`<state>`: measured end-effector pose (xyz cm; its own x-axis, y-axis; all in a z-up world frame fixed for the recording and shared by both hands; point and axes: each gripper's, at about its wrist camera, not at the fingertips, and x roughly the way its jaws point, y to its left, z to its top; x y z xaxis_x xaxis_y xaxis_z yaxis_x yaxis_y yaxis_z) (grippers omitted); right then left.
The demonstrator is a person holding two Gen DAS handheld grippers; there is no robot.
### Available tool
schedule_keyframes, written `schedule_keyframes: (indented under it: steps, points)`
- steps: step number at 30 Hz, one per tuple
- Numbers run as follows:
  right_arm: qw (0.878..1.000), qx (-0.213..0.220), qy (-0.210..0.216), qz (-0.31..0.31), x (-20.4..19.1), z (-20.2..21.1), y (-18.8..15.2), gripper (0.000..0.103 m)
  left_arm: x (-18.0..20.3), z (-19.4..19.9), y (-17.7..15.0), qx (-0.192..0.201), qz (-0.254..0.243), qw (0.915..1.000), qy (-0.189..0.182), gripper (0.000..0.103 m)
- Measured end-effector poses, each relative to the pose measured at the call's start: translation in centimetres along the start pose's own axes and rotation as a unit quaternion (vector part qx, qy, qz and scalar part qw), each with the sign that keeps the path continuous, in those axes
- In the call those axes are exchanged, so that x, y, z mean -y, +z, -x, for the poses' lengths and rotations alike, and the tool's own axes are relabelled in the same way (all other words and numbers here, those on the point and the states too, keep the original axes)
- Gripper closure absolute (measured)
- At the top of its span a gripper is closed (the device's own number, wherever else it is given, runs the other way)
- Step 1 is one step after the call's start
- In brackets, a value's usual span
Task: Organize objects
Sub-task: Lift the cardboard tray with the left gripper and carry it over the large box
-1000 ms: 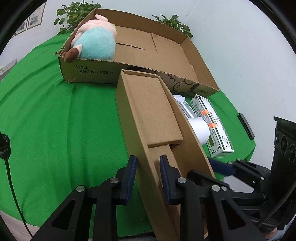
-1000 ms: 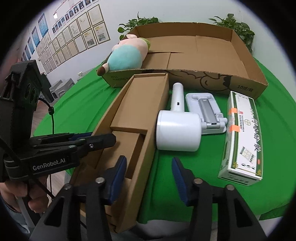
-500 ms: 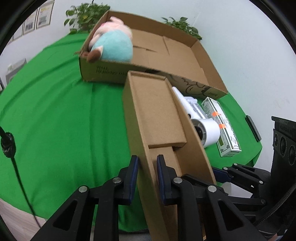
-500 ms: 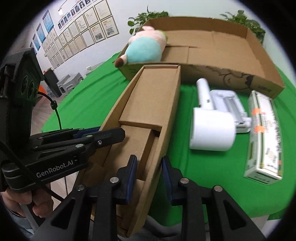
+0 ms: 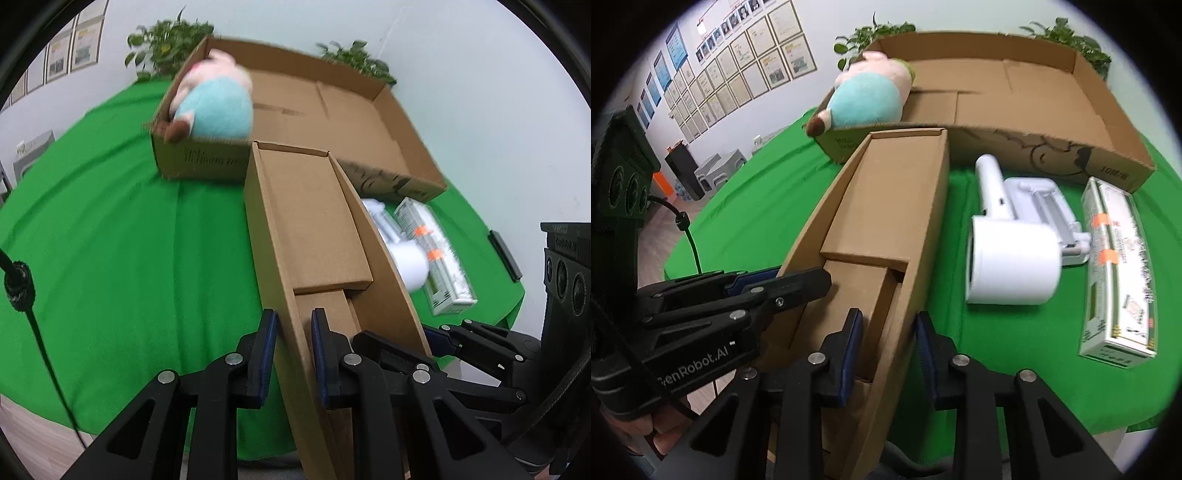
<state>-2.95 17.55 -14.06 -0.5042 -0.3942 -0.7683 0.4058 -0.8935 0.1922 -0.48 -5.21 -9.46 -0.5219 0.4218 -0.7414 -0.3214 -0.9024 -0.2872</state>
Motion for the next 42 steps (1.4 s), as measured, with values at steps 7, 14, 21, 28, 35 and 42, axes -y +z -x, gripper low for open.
schedule_keyframes:
  steps: [7,14,21,28,35,42]
  points:
    - [0.997,0.078,0.012,-0.007,0.6,4.0,1.8,0.076,3.3,3.8,3.5,0.070,-0.042,0.9966,0.016,0.087]
    - [0.985,0.173,-0.014,-0.001,2.6,7.9,8.1,0.078,7.8,6.3,11.1,0.149,-0.097,0.9839,0.013,0.087]
    - [0.973,0.228,-0.041,-0.002,4.3,10.6,13.9,0.080,10.6,7.3,18.5,0.190,-0.118,0.9748,0.001,0.088]
    - [0.974,0.224,-0.040,0.001,5.2,10.0,19.7,0.080,10.3,6.2,25.6,0.187,-0.112,0.9760,0.008,0.088]
    - [0.978,0.203,-0.045,-0.006,6.5,6.9,24.5,0.089,9.9,3.1,32.0,0.165,-0.119,0.9781,0.043,0.090]
    - [0.986,0.162,-0.040,-0.021,7.8,2.7,25.1,0.089,8.2,-2.1,33.9,0.129,-0.107,0.9843,0.055,0.091]
